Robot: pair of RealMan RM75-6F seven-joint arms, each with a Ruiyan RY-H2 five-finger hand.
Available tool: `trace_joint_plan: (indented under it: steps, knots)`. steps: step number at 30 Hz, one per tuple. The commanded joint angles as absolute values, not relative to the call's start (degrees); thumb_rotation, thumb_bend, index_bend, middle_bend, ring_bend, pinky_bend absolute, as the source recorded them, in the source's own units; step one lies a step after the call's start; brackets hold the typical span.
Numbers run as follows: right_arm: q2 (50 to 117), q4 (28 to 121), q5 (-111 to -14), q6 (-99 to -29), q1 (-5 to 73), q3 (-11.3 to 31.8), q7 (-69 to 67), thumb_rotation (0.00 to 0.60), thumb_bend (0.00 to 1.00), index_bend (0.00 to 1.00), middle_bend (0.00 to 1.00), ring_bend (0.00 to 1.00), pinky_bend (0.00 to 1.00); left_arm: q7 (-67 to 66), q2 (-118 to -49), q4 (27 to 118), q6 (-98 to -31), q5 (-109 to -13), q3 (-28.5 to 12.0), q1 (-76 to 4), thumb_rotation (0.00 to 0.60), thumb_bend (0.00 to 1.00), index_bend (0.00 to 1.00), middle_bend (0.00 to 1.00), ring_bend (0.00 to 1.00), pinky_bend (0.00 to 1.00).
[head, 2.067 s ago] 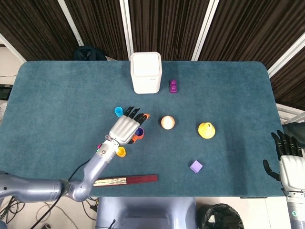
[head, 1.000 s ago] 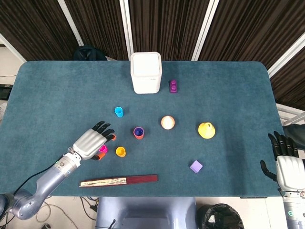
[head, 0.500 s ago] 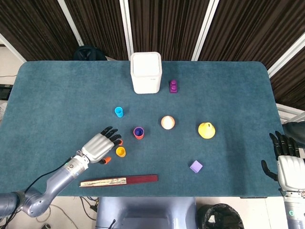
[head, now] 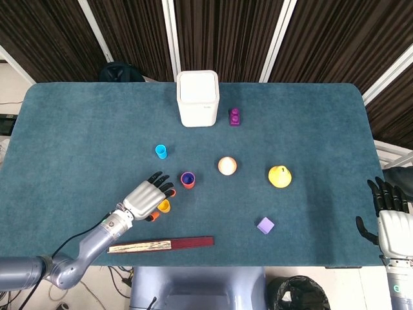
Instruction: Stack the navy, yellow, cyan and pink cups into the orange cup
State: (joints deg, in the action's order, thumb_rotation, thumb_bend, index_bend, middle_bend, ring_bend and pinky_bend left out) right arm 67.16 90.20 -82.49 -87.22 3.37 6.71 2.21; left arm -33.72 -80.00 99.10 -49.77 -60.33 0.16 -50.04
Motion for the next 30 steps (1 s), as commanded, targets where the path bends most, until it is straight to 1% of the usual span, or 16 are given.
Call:
trace_joint_plan:
  steps: [1, 11, 16, 21, 30]
  knots:
    - [67.1, 90.3, -82.5, -87.3, 3.3, 6.7, 2.2, 0.600, 0.43, 0.05, 0.00, 0.04, 0.00, -34.8, -80.9, 98.7, -49.9, -59.4, 0.3, -50.3, 0.600, 0.28, 0.30, 0.15, 0.00, 0.00]
    - [67.1, 90.3, -82.4, -87.1, 3.3, 6.7, 2.2, 0.600, 0.43, 0.05, 0.00, 0.04, 0.00, -36.4, -82.1, 97.2, -50.2, -57.3, 0.5, -50.5, 0.600, 0.28, 0.35, 0.15, 0.00, 0.00]
    - [67.2, 90.2, -82.3, -87.1, 3.3, 6.7, 2.3, 0.600, 0.43, 0.05, 0.00, 0.04, 0.00, -37.0, -82.4, 96.8, -50.2, -57.2, 0.8, -50.7, 0.600, 0.30, 0.37, 0.15, 0.00, 0.00]
    - [67.3, 90.3, -82.2, -87.1, 3.3, 6.8, 2.3, 0.600, 0.43, 0.05, 0.00, 0.04, 0.00, -37.0, -82.9, 96.7, -50.5, -57.4, 0.7, -50.7, 0.600, 0.32, 0.41, 0.15, 0.00, 0.00]
    - [67.2, 90.3, -82.3, -87.3, 3.2, 6.8, 2.2, 0.600, 0.43, 0.05, 0.00, 0.04, 0.00, -36.8, -82.6, 97.0, -51.6, -58.0, 0.5, -50.4, 0.600, 0.35, 0.45, 0.16, 0.00, 0.00]
